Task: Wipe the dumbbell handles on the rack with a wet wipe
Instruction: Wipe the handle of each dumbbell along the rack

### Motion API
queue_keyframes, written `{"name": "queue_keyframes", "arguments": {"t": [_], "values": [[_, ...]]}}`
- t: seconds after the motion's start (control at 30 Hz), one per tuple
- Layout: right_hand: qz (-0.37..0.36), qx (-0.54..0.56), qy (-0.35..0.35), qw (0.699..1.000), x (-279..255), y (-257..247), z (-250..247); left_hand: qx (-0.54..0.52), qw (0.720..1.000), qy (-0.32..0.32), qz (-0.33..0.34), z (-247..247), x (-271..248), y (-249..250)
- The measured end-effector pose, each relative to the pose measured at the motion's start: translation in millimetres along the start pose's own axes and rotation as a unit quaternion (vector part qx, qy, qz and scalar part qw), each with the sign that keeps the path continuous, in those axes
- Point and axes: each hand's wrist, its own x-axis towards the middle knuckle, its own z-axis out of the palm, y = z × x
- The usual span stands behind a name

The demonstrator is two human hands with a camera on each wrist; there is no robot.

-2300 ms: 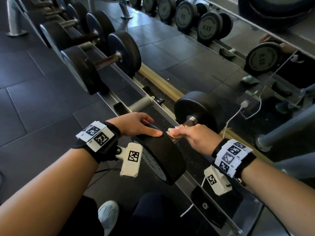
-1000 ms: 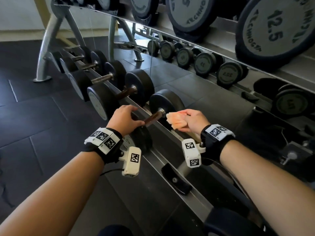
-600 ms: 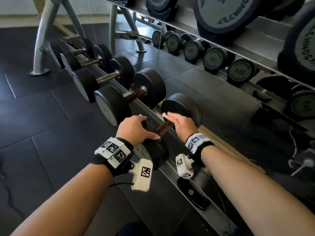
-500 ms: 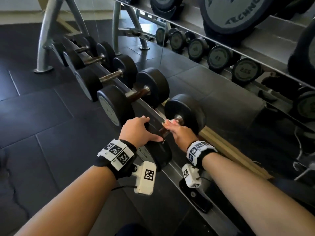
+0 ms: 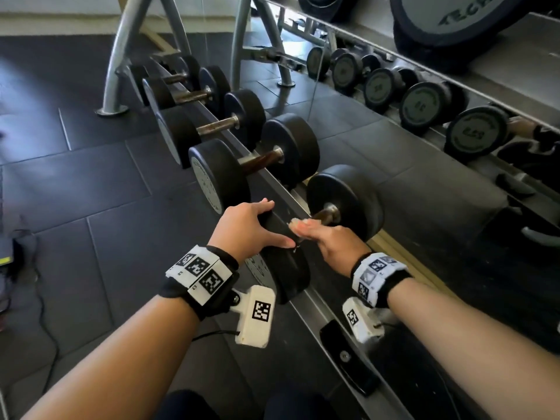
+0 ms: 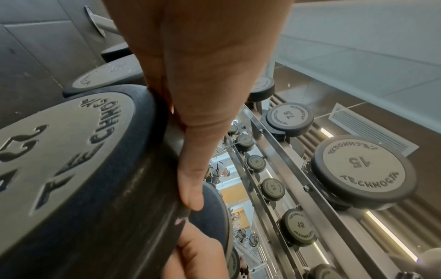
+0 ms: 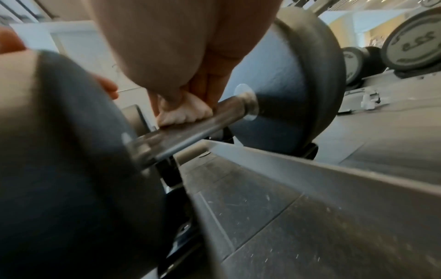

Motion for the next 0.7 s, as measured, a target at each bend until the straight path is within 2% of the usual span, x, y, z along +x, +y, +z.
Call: {"name": "queue_keyframes", "arguments": {"t": [0.1, 0.17, 0.23, 0.3, 0.37, 0.43, 0.53, 0.57, 0.63, 0.7], "values": [[0.094, -0.023, 0.038, 0.995, 7.8, 21.8, -13.9, -0.024, 1.000, -0.001, -0.004, 1.2, -0.9, -1.2], [0.114, -0.021, 0.063, 0.991, 8.6, 19.7, -10.5, -0.026, 1.000, -0.002, -0.008, 1.2, 0.6, -2.7], [0.072, 0.006, 0.060, 0.996, 3.4, 3.8, 0.0, -0.029, 1.000, 0.000, -0.012, 1.4, 2.1, -4.4], [0.009, 0.019, 0.018, 1.000, -5.4, -13.6, 8.8, -0.034, 0.999, 0.004, -0.013, 1.9, 2.5, -5.1], [-0.021, 0.038, -0.014, 0.999, -6.9, -18.0, 5.2, -0.040, 0.999, 0.007, -0.015, 2.4, 2.5, -5.6], [-0.002, 0.025, 0.000, 1.000, 3.2, -5.2, -7.0, -0.041, 0.999, 0.004, -0.017, 2.5, 3.1, -5.3], [0.102, -0.061, 0.013, 0.993, 15.6, 10.9, -21.9, -0.039, 0.999, -0.003, -0.021, 1.7, 4.0, -3.8], [0.107, -0.073, 0.012, 0.991, 16.9, 9.8, -21.4, -0.036, 0.999, -0.004, -0.022, 1.4, 4.2, -3.8], [0.065, -0.028, 0.015, 0.997, 14.7, -1.6, -14.5, -0.035, 0.999, -0.002, -0.023, 1.4, 4.1, -4.6], [0.033, 0.069, 0.010, 0.997, 8.0, -15.3, -7.4, -0.033, 0.999, -0.002, -0.020, 1.8, 3.4, -4.8]]}}
